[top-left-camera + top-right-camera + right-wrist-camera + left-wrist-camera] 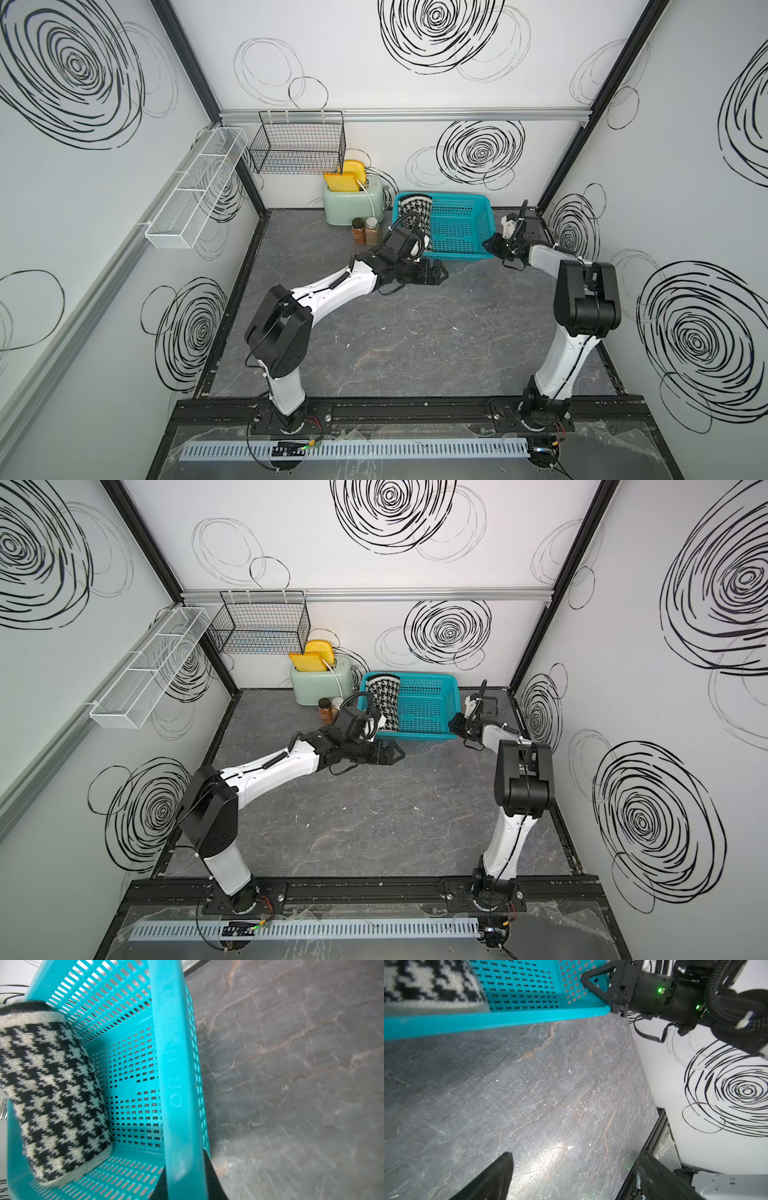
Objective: Roll up the scarf and place it into the basket
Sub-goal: Move the basket to the center of the board.
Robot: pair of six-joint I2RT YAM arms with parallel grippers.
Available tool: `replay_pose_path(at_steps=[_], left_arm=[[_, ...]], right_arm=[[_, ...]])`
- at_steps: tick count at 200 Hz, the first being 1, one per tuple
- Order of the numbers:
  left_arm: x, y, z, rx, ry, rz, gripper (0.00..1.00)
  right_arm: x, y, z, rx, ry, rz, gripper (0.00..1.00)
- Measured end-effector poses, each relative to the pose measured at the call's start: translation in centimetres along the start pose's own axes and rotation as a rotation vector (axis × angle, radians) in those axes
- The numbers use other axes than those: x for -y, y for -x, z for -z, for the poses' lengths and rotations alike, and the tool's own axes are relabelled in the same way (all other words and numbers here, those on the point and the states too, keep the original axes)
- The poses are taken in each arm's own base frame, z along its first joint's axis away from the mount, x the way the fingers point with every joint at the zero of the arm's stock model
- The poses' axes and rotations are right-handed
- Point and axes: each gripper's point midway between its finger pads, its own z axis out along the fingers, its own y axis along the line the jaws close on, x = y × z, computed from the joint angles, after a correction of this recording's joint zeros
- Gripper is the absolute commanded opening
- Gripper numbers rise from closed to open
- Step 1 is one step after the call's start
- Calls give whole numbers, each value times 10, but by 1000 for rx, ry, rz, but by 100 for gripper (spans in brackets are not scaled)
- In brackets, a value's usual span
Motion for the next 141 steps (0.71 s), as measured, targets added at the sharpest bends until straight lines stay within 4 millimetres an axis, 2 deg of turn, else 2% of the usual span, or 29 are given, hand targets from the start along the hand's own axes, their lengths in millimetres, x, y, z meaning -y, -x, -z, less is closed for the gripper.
replay_pose_path(at_steps=[30,52,64,78,101,122,131,136,141], left_arm=[[-22,-1,19,24,14,50,97],[-31,6,37,66,22,66,98],[-35,12,46,91,24,70,100],[-40,19,54,122,35,71,98],[-52,33,66,172,60,72,98],[-72,43,77,218,111,84,98],[-81,46,82,233,137,89,98],[-87,48,85,242,155,91,98],[-92,50,88,251,175,89,98]], right_arm=[[-2,20,-18,10,16,18,22],[-5,28,-24,15,30,31,24],[-8,32,-25,17,38,35,30],[-10,33,-26,14,42,40,40],[-13,24,-27,-19,39,36,57],[-16,17,-29,-43,38,35,74],[-15,15,-29,-51,25,39,83],[-12,14,-29,-52,9,45,98],[-10,15,-27,-51,-9,47,99]])
